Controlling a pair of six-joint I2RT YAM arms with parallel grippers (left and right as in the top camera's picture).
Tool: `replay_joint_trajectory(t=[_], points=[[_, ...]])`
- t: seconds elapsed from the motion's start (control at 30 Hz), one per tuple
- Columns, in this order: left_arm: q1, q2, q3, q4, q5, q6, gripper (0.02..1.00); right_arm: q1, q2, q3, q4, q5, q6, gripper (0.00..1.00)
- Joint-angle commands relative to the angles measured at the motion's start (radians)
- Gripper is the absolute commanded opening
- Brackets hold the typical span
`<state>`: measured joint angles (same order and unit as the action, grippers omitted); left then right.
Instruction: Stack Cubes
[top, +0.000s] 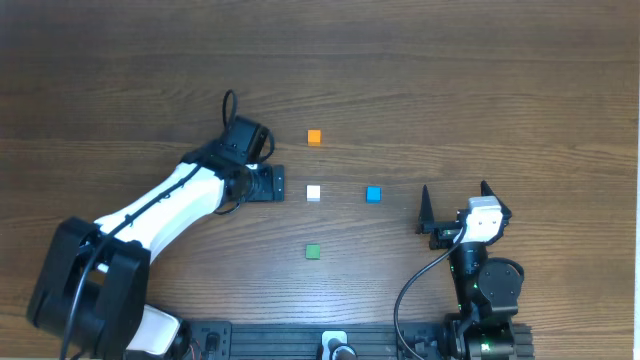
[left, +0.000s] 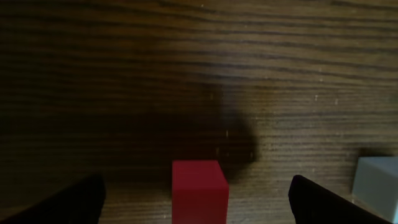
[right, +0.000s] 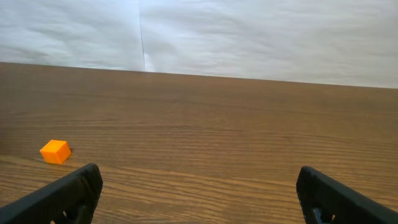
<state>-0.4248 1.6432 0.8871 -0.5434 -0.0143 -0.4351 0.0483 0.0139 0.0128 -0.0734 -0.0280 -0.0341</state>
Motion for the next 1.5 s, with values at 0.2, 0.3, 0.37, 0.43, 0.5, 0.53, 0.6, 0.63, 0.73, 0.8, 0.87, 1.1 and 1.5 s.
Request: replay_joint_trajectory(t=[0.2,0.3,0.37,0.43,0.5,0.53,0.6,0.63,0.73,0.8,0.87,1.1,1.5], points=[[-0.021,0.045,0.041,-0.028,-0.048,0.0,0.901,0.005,-0.008,-0.008,0.002,-0.008,-0.005,0.991],[-0.024,0.045,0.041,-0.038,-0.055,0.008,0.89,0.005,-0.008,-0.008,0.002,-0.008,-0.005,0.993],[-0.027,0.046,0.041,-0.042,-0.057,0.01,0.884,0.005,-0.008,-0.008,0.002,-0.008,-0.005,0.991],[-0.032,0.046,0.041,-0.042,-0.059,0.012,0.873,0.005,-0.008,-0.008,0.002,-0.008,-0.005,0.991],[-0.034,0.046,0.041,-0.042,-0.059,0.012,0.855,0.005,-0.008,-0.008,0.002,-0.008,-0.005,0.993],[-0.034,0.046,0.041,-0.043,-0.059,0.012,0.847,0.005,-0.008,-0.008,0.002,-0.008,-0.005,0.991],[-0.034,0.049,0.041,-0.045,-0.059,0.012,0.82,0.005,-0.008,-0.008,0.002,-0.008,-0.005,0.993],[-0.034,0.052,0.041,-0.045,-0.059,0.012,0.809,0.005,-0.008,-0.008,0.002,-0.008,-0.005,0.993],[-0.038,0.062,0.041,-0.046,-0.058,0.011,0.783,0.005,-0.008,-0.008,0.002,-0.008,-0.005,0.993],[-0.04,0.067,0.041,-0.045,-0.059,0.011,0.759,0.005,-0.008,-0.008,0.002,-0.008,-0.005,0.991],[-0.04,0.071,0.041,-0.045,-0.059,0.011,0.728,0.005,-0.008,-0.008,0.002,-0.008,-0.005,0.991],[-0.04,0.078,0.041,-0.045,-0.059,0.011,0.581,0.005,-0.008,-0.008,0.002,-0.008,-0.005,0.991],[-0.04,0.079,0.041,-0.044,-0.059,0.008,0.292,0.005,-0.008,-0.008,0.002,-0.008,-0.005,0.991]])
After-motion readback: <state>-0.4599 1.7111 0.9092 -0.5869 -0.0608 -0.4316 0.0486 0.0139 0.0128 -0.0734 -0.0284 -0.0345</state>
